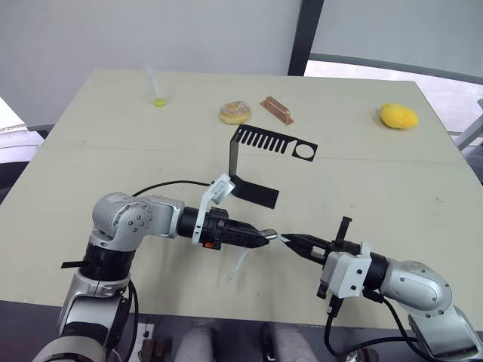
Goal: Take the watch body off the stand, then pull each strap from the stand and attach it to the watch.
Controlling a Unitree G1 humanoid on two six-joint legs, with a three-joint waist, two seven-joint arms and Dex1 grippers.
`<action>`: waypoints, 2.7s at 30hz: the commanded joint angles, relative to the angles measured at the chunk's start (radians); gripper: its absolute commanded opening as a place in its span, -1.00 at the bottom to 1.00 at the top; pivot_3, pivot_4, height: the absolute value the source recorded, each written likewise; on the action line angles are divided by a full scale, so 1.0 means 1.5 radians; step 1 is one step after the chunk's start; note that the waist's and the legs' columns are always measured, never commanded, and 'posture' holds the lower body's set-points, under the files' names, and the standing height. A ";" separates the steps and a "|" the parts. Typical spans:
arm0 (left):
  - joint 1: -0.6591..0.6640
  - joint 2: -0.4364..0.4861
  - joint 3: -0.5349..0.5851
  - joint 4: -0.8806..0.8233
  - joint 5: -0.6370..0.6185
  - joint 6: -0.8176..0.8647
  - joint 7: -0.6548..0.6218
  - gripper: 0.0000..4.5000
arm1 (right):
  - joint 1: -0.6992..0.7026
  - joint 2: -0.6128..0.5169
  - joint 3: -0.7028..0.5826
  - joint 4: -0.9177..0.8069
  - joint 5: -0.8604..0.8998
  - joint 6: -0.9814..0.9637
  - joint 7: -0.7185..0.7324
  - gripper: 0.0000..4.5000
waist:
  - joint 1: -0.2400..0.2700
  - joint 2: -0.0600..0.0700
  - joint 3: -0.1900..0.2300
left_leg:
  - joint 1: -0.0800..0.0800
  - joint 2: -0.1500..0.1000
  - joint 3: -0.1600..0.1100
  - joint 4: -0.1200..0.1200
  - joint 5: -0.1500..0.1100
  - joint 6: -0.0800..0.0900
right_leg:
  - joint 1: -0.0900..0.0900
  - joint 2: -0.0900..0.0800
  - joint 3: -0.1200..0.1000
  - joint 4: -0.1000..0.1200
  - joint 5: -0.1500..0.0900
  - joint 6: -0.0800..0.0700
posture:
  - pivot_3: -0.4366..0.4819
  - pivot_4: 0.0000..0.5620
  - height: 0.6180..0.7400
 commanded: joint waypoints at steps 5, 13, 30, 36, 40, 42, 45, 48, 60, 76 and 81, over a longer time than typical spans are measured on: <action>-0.012 -0.020 -0.019 -0.034 -0.019 0.001 0.000 -0.30 | -0.022 0.013 0.019 -0.022 -0.004 0.006 -0.016 -1.00 | 0.000 0.000 0.000 | 0.000 0.000 0.000 0.000 0.000 0.000 | 0.000 0.000 0.000 0.000 0.000 0.000 | -0.05 -0.47 1.00; -0.018 -0.011 -0.031 -0.042 -0.007 -0.002 0.003 -0.30 | -0.039 0.017 0.028 -0.026 -0.018 0.025 -0.016 -1.00 | 0.000 0.000 0.000 | 0.000 0.000 0.000 0.000 0.000 0.000 | 0.000 0.000 0.000 0.000 0.000 0.000 | -0.05 -0.47 1.00; -0.026 -0.011 -0.042 -0.046 0.010 -0.007 0.002 -0.30 | -0.058 0.021 0.045 -0.030 -0.032 0.055 -0.013 -1.00 | 0.000 0.000 0.000 | 0.000 0.000 0.000 0.000 0.000 0.000 | 0.000 0.000 0.000 0.000 0.000 0.000 | -0.05 -0.47 1.00; -0.027 -0.013 -0.044 -0.048 0.012 -0.006 0.000 -0.30 | -0.061 0.021 0.049 -0.030 -0.035 0.062 -0.012 -1.00 | 0.000 0.000 0.000 | 0.000 0.000 0.000 0.000 0.000 0.000 | 0.000 0.000 0.000 0.000 0.000 0.000 | -0.05 -0.47 1.00; -0.027 -0.013 -0.044 -0.049 0.013 -0.007 -0.002 -0.30 | -0.064 0.023 0.053 -0.029 -0.037 0.067 -0.012 -1.00 | 0.000 0.000 0.000 | 0.000 0.000 0.000 0.000 0.000 0.000 | 0.000 0.000 0.000 0.000 0.000 0.000 | -0.05 -0.47 1.00; -0.026 -0.013 -0.044 -0.049 0.013 -0.007 -0.003 -0.30 | -0.065 0.023 0.054 -0.029 -0.039 0.068 -0.011 -1.00 | 0.000 0.000 0.000 | 0.000 0.000 0.000 0.000 0.000 0.000 | 0.000 0.000 0.000 0.000 0.000 0.000 | -0.05 -0.47 1.00; -0.025 -0.014 -0.044 -0.050 0.013 -0.007 -0.003 -0.30 | -0.065 0.025 0.058 -0.026 -0.041 0.068 -0.011 -1.00 | 0.000 0.000 0.000 | 0.000 0.000 0.000 0.000 0.000 0.000 | 0.000 0.000 0.000 0.000 0.000 0.000 | -0.05 -0.47 1.00; -0.024 -0.014 -0.045 -0.052 0.012 -0.007 -0.004 -0.30 | -0.066 0.026 0.060 -0.024 -0.043 0.068 -0.012 -1.00 | 0.000 0.000 0.000 | 0.000 0.000 0.000 0.000 0.000 0.000 | 0.000 0.000 0.000 0.000 0.000 0.000 | -0.05 -0.47 1.00; -0.021 -0.014 -0.046 -0.055 0.011 -0.006 -0.004 -0.30 | -0.080 0.030 0.070 -0.016 -0.047 0.074 -0.012 -1.00 | 0.000 0.000 0.000 | 0.000 0.000 0.000 0.000 0.000 0.000 | 0.000 0.000 0.000 0.000 0.000 0.000 | -0.05 -0.47 1.00; -0.021 -0.019 -0.045 -0.054 0.011 -0.005 -0.002 -0.30 | -0.086 0.035 0.073 -0.010 -0.050 0.076 -0.012 -1.00 | 0.000 0.000 0.000 | 0.000 0.000 0.000 0.000 0.000 0.000 | 0.000 0.000 0.000 0.000 0.000 0.000 | -0.05 -0.47 1.00; -0.022 -0.019 -0.045 -0.055 0.011 -0.005 -0.002 -0.30 | -0.090 0.038 0.077 -0.008 -0.054 0.077 -0.012 -1.00 | 0.000 0.000 0.000 | 0.000 0.000 0.000 0.000 0.000 0.000 | 0.000 0.000 0.000 0.000 0.000 0.000 | -0.05 -0.47 1.00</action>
